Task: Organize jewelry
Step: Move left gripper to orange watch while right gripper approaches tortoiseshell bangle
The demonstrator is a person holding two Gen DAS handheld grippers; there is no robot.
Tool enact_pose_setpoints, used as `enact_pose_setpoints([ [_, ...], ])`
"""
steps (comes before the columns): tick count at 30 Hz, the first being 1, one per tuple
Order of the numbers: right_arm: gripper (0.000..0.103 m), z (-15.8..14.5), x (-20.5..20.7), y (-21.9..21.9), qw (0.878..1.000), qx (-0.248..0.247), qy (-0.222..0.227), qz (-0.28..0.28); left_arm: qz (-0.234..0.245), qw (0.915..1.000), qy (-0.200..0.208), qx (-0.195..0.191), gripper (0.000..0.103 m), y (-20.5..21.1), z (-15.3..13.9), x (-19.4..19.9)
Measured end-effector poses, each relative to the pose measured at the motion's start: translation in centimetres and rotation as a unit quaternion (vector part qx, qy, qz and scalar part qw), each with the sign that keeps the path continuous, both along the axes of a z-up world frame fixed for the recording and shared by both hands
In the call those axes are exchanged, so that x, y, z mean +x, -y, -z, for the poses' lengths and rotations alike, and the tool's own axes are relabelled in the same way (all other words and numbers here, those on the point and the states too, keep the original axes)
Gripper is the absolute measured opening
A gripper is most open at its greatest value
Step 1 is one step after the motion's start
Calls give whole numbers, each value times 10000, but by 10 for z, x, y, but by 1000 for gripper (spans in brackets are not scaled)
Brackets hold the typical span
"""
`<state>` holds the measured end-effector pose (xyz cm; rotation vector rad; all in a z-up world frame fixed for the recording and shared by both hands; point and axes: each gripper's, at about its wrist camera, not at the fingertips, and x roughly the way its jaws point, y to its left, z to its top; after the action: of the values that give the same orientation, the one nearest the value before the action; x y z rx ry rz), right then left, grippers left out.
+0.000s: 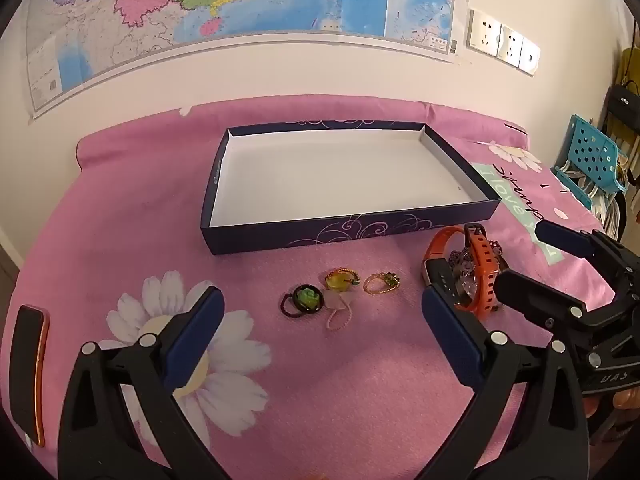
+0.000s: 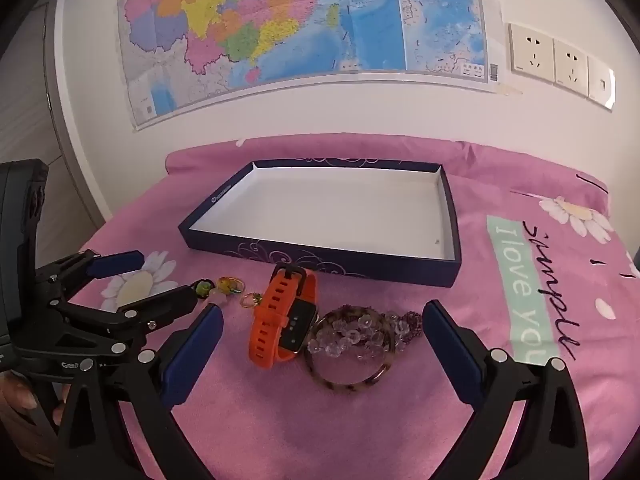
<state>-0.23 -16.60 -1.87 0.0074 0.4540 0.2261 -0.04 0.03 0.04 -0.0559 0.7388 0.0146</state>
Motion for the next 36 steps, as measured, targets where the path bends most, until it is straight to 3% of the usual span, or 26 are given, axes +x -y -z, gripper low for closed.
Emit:
enact_pose_setpoints([
  [5, 96, 2, -3, -7, 9997, -188, 143, 62, -33, 10000, 23, 7, 97, -2, -1, -2],
  [10, 96, 2, -6, -1, 9999, 107, 100, -53, -59, 9999, -9, 83, 97, 4, -1, -5],
  [36, 96, 3, -8, -1, 9999, 126, 55, -72, 6, 9999, -4, 108, 97, 3, 0, -5],
])
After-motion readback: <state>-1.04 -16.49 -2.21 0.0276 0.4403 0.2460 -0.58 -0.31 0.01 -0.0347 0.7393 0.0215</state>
